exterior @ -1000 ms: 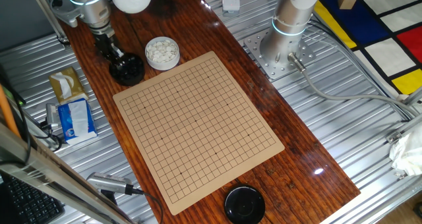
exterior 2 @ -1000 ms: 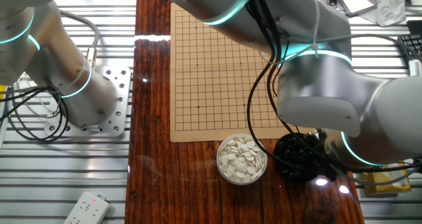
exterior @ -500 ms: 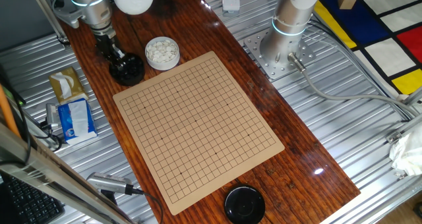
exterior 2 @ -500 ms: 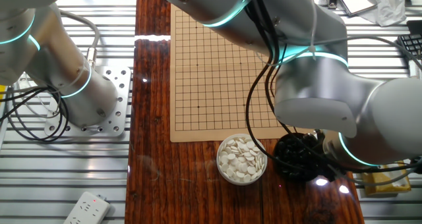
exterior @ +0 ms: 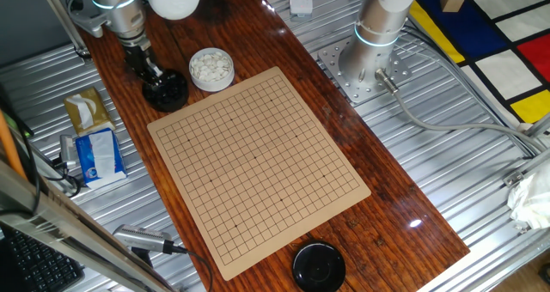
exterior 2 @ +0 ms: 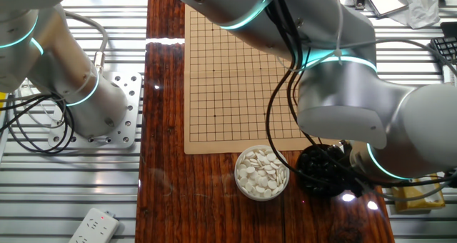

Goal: Play the first move as black on the 3-4 point in the upper right corner of the Go board

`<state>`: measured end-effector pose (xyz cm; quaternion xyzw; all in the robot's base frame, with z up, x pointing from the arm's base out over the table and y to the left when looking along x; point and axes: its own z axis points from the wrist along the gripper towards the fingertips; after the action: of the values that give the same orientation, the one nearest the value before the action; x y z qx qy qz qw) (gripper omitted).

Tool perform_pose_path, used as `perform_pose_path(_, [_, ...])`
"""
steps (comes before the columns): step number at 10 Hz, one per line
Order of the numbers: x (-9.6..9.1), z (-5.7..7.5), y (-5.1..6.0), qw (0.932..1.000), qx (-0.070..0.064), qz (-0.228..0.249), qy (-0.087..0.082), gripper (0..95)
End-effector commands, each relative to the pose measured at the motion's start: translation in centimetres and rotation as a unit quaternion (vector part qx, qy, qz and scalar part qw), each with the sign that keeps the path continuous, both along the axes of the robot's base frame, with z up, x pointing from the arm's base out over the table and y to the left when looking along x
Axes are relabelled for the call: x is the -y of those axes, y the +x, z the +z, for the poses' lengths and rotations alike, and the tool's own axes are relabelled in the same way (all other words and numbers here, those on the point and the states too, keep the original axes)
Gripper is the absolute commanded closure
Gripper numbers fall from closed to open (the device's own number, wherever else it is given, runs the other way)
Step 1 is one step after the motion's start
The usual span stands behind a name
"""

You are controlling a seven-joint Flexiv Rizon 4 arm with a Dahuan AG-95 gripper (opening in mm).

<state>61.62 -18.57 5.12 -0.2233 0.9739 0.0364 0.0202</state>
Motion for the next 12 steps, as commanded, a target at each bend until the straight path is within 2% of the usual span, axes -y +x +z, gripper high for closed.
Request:
perform_pose_path(1, [0.01,-0.01,0.00,1.0000,0.000,-0.001,-0.001,95.0])
perform_pose_path(4, [0.02,-0.03,0.00,1.0000,0.000,0.001,-0.001,95.0])
perform_pose_path(5, [0.02,-0.11,0.00,1.0000,0.001,0.002,0.002,76.0])
perform_pose_path(12, [0.01,-0.77,-0.03,0.9999,0.007,0.009,0.004,76.0])
